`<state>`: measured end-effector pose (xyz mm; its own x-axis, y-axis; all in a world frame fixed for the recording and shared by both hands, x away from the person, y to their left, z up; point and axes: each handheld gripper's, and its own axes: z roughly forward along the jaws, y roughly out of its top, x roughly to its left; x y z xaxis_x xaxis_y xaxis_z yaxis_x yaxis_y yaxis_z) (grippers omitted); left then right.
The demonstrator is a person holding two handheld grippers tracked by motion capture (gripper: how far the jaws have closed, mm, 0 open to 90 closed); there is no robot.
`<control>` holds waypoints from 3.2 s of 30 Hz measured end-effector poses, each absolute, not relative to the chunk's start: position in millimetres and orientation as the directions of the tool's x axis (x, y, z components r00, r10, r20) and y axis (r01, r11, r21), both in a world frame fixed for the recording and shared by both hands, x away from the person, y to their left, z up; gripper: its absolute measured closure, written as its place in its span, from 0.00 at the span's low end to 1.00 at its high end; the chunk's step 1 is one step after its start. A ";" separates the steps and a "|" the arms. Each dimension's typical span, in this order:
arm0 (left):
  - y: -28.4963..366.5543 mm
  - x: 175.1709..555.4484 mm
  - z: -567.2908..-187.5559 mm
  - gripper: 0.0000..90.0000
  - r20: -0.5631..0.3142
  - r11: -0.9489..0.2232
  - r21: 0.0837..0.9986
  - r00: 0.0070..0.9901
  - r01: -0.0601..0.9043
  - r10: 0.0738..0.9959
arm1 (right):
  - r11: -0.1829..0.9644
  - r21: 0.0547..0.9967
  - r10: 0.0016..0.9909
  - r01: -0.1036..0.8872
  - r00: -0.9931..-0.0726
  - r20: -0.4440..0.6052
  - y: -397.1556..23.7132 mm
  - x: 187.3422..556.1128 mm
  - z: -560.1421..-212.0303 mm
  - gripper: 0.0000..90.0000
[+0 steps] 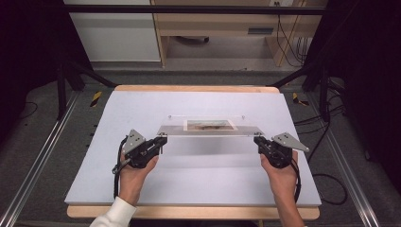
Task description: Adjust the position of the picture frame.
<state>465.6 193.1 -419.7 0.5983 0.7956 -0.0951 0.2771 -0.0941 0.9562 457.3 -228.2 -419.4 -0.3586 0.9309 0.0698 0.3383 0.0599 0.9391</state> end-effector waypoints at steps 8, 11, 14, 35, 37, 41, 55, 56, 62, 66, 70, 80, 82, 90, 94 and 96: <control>195.4 465.2 -423.9 0.90 -0.104 -0.095 0.952 0.598 0.292 0.795 | 0.062 0.939 0.931 0.338 -0.360 0.068 -226.4 453.4 -420.1 0.94; 196.5 464.4 -425.3 0.90 -0.103 -0.101 0.950 0.599 0.297 0.794 | 0.066 0.938 0.931 0.340 -0.360 0.065 -225.1 451.3 -421.2 0.93; 197.0 462.6 -427.1 0.90 -0.102 -0.107 0.947 0.602 0.302 0.792 | 0.062 0.934 0.933 0.352 -0.352 0.071 -223.6 448.6 -422.1 0.94; 202.0 441.7 -456.0 0.93 -0.116 -0.169 0.902 0.600 0.397 0.792 | 0.064 0.892 0.931 0.448 -0.349 0.109 -218.3 424.9 -453.3 0.95; 202.4 440.2 -458.8 0.93 -0.121 -0.167 0.900 0.599 0.403 0.792 | 0.067 0.887 0.929 0.458 -0.353 0.113 -218.5 423.7 -455.8 0.95; 205.3 439.1 -460.1 0.93 -0.120 -0.173 0.897 0.601 0.407 0.790 | 0.064 0.883 0.926 0.465 -0.357 0.121 -217.0 421.1 -458.2 0.95; 208.8 435.4 -470.2 0.93 -0.109 -0.222 0.869 0.609 0.443 0.786 | 0.066 0.856 0.924 0.513 -0.356 0.143 -212.8 417.9 -468.5 0.95; 208.6 435.3 -471.0 0.93 -0.108 -0.226 0.865 0.607 0.447 0.787 | 0.068 0.853 0.923 0.517 -0.356 0.142 -212.6 418.0 -469.2 0.95; 209.2 436.1 -473.3 0.93 -0.108 -0.236 0.853 0.599 0.465 0.793 | 0.073 0.838 0.922 0.540 -0.357 0.150 -211.1 418.6 -473.0 0.95; 210.2 437.0 -475.0 0.93 -0.108 -0.234 0.852 0.595 0.468 0.796 | 0.085 0.830 0.920 0.551 -0.363 0.147 -209.1 419.3 -474.8 0.95; 210.0 436.8 -475.0 0.93 -0.101 -0.240 0.852 0.597 0.464 0.796 | 0.085 0.828 0.919 0.554 -0.365 0.150 -209.6 419.6 -475.1 0.95; 218.5 436.9 -474.9 0.66 -0.152 -0.222 0.830 0.589 0.512 0.794 | 0.120 0.800 0.912 0.588 -0.383 0.144 -209.1 417.3 -475.6 0.64; 219.2 435.2 -472.7 0.56 -0.168 -0.218 0.825 0.594 0.522 0.787 | 0.143 0.790 0.910 0.596 -0.394 0.132 -209.4 414.9 -474.9 0.54; 227.5 432.5 -460.8 0.30 -0.198 -0.188 0.832 0.596 0.521 0.778 | 0.178 0.769 0.900 0.614 -0.418 0.124 -216.3 403.4 -471.7 0.29; 231.8 434.1 -456.4 0.21 -0.221 -0.157 0.846 0.603 0.510 0.767 | 0.149 0.780 0.899 0.607 -0.412 0.149 -222.8 401.6 -466.5 0.21; 232.7 434.1 -454.7 0.18 -0.227 -0.144 0.855 0.609 0.498 0.760 | 0.136 0.786 0.894 0.603 -0.416 0.164 -226.3 400.7 -463.6 0.18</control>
